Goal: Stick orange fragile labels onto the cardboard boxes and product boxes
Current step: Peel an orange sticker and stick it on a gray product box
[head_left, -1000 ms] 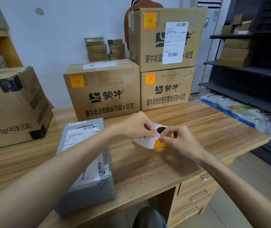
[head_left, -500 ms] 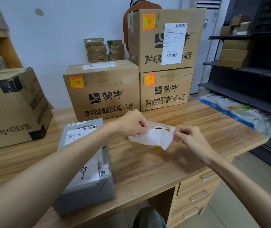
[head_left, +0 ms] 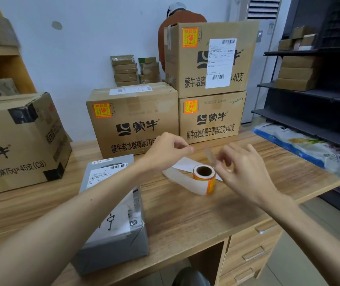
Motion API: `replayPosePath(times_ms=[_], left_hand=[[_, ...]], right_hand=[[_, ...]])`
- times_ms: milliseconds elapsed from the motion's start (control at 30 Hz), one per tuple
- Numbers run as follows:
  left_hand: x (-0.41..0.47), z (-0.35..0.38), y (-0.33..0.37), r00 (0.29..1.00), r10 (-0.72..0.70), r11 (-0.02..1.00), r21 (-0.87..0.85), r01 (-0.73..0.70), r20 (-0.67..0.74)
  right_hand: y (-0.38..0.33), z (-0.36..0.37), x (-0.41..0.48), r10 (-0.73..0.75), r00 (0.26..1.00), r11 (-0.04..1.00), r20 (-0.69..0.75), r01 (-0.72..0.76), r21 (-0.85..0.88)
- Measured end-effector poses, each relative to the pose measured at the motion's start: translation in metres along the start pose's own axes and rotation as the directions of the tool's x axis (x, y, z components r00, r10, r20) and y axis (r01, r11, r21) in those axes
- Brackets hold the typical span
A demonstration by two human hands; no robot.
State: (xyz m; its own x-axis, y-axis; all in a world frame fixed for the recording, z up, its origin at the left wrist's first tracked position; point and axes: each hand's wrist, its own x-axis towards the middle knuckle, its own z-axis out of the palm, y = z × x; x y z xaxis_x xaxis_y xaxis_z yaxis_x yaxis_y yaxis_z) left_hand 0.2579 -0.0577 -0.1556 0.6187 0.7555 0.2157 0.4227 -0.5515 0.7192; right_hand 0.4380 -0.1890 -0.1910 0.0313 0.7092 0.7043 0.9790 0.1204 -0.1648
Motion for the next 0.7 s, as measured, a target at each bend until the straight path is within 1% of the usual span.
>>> replayPosePath(times_ms=[67,167,300,433,500,567,633,667,700], left_hand=[[-0.006,-0.008,0.006,0.996,-0.079,0.989,-0.132,0.074,-0.038],[-0.018,-0.022,0.011,0.986,-0.152,0.961,-0.244,0.132,-0.068],[-0.035,-0.038,0.009,0.970,-0.208,0.950,-0.263,0.169,-0.127],[-0.048,-0.057,-0.001,0.939,-0.276,0.936,-0.280,0.213,-0.207],[-0.056,-0.070,-0.008,0.939,-0.265,0.943,-0.263,0.205,-0.220],[-0.065,-0.087,-0.014,0.948,-0.233,0.957,-0.225,0.184,-0.215],[-0.074,-0.105,-0.021,0.963,-0.194,0.969,-0.191,0.158,-0.189],[-0.078,-0.114,-0.025,0.968,-0.181,0.973,-0.176,0.151,-0.172],[-0.082,-0.123,-0.028,0.973,-0.175,0.975,-0.163,0.151,-0.150]], right_hand=[[-0.008,0.008,0.010,-0.130,0.991,0.982,-0.022,0.125,-0.143],[-0.026,0.021,0.025,-0.246,0.966,0.938,-0.080,0.217,-0.269],[-0.058,0.032,0.040,-0.348,0.922,0.899,-0.171,0.277,-0.341],[-0.088,0.041,0.053,-0.417,0.883,0.881,-0.214,0.336,-0.333],[-0.098,0.045,0.058,-0.412,0.890,0.891,-0.196,0.349,-0.289],[-0.107,0.046,0.062,-0.340,0.926,0.935,-0.165,0.314,-0.164],[-0.116,0.043,0.067,-0.218,0.965,0.973,-0.149,0.226,0.041],[-0.120,0.042,0.070,-0.140,0.982,0.975,-0.130,0.160,0.154],[-0.125,0.041,0.075,-0.056,0.995,0.961,-0.082,0.076,0.267]])
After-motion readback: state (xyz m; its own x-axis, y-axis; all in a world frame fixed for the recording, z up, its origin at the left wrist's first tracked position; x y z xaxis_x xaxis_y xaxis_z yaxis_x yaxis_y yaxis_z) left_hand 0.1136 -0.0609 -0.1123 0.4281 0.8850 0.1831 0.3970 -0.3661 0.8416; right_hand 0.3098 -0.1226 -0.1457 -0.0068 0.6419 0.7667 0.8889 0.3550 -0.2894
